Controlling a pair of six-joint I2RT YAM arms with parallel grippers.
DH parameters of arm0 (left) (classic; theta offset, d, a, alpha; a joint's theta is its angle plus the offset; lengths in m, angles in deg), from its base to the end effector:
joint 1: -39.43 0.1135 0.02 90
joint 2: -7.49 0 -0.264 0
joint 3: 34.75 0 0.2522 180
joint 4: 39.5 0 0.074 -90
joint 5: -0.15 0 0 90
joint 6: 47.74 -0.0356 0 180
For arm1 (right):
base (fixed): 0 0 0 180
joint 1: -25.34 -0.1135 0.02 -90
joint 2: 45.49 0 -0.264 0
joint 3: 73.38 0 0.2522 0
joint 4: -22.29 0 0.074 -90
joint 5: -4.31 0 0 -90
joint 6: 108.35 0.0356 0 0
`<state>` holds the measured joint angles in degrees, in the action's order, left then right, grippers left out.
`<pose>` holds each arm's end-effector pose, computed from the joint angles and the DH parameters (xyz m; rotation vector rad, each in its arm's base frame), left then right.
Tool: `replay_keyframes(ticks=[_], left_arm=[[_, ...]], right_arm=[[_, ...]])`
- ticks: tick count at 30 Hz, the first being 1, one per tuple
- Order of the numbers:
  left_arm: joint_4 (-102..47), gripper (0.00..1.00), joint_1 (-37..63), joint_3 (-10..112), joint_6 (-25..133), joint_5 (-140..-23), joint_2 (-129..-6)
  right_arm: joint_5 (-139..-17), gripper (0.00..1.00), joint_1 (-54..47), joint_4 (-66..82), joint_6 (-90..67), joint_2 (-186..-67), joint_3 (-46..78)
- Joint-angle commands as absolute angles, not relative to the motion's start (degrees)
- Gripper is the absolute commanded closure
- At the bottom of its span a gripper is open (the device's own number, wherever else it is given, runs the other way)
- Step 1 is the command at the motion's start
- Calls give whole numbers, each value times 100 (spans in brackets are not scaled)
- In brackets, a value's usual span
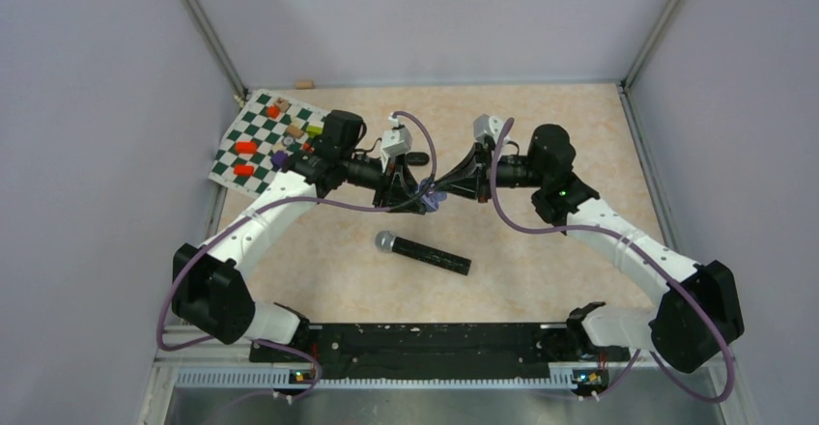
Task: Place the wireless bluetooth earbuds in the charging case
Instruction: Place the earbud in the charging case.
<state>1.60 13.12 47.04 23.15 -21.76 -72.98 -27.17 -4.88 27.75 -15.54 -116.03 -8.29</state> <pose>0.2503 -0.1606 0.3238 1.3379 1.5788 -1.3884 0.2230 0.1650 0.3385 -1.1690 1.2549 1.2290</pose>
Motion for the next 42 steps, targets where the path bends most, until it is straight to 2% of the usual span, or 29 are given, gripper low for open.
replay_keyframes(ticks=[1, 42], left_arm=[[-43, 100, 1281, 4700, 2363, -2077, -7081], [-38, 100, 1258, 4707, 2372, -2169, -7053]], right_arm=[[-2709, 99, -572, 3080, -1522, -11589, -838], [-2945, 99, -639, 2901, -1590, -11799, -771]])
